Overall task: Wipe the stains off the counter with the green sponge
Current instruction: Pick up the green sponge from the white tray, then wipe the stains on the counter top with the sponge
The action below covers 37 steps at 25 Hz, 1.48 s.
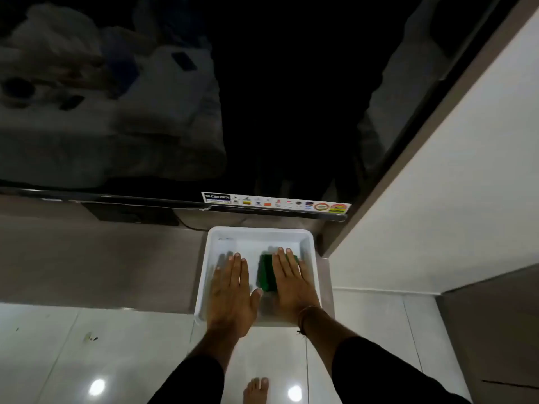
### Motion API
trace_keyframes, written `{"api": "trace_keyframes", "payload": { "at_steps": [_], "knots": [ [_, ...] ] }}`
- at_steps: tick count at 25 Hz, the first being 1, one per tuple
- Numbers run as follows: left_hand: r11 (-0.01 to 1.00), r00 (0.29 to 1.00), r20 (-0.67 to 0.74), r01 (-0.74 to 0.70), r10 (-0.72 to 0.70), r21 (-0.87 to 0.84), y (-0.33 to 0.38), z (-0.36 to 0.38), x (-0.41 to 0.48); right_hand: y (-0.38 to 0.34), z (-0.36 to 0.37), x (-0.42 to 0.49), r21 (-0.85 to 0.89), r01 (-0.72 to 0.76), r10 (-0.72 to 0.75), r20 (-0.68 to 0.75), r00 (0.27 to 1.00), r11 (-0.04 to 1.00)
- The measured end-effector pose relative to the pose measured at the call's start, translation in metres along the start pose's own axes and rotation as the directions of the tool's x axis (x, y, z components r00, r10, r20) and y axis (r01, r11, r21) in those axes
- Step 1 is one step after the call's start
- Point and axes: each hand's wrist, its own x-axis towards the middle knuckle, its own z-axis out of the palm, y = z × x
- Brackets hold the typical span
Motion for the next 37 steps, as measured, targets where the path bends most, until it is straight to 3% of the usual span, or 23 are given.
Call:
{"api": "trace_keyframes", "payload": {
  "at_steps": [3, 7, 13, 17, 23, 26, 33, 37],
  "knots": [
    [1.000, 1.000, -0.010, -0.012, 0.012, -0.016, -0.009, 0.007, 0.014, 0.003, 0.014, 0.017, -0.043, 0.008, -0.004, 0.091, 0.996, 0.999],
    [0.999, 0.999, 0.004, -0.041, 0.041, 0.003, -0.012, 0.012, 0.024, 0.002, 0.029, 0.015, -0.039, -0.023, 0.026, 0.083, 0.996, 0.999],
    [0.992, 0.993, -0.051, -0.105, 0.108, 0.069, 0.001, -0.016, 0.012, 0.009, -0.013, -0.005, -0.033, 0.024, -0.027, -0.085, 0.996, 0.999],
    [0.977, 0.974, -0.074, -0.211, 0.213, 0.031, 0.053, -0.041, 0.012, 0.042, -0.056, -0.047, 0.016, -0.083, 0.085, -0.217, 0.972, 0.996],
    [0.868, 0.870, -0.051, -0.483, 0.491, 0.113, 0.206, -0.046, 0.000, 0.162, -0.097, -0.151, 0.051, -0.368, 0.362, -0.353, 0.863, 0.928],
    [0.770, 0.774, -0.031, -0.623, 0.632, 0.138, 0.305, -0.036, -0.019, 0.240, -0.109, -0.222, 0.083, -0.501, 0.485, -0.427, 0.763, 0.861],
    [0.591, 0.599, 0.007, -0.792, 0.801, 0.156, 0.556, -0.009, -0.077, 0.409, -0.146, -0.396, 0.156, -0.679, 0.658, -0.475, 0.585, 0.717],
    [0.439, 0.445, 0.024, -0.890, 0.895, 0.125, 0.684, 0.003, -0.119, 0.482, -0.171, -0.493, 0.210, -0.780, 0.760, -0.471, 0.448, 0.590]
  ]
}}
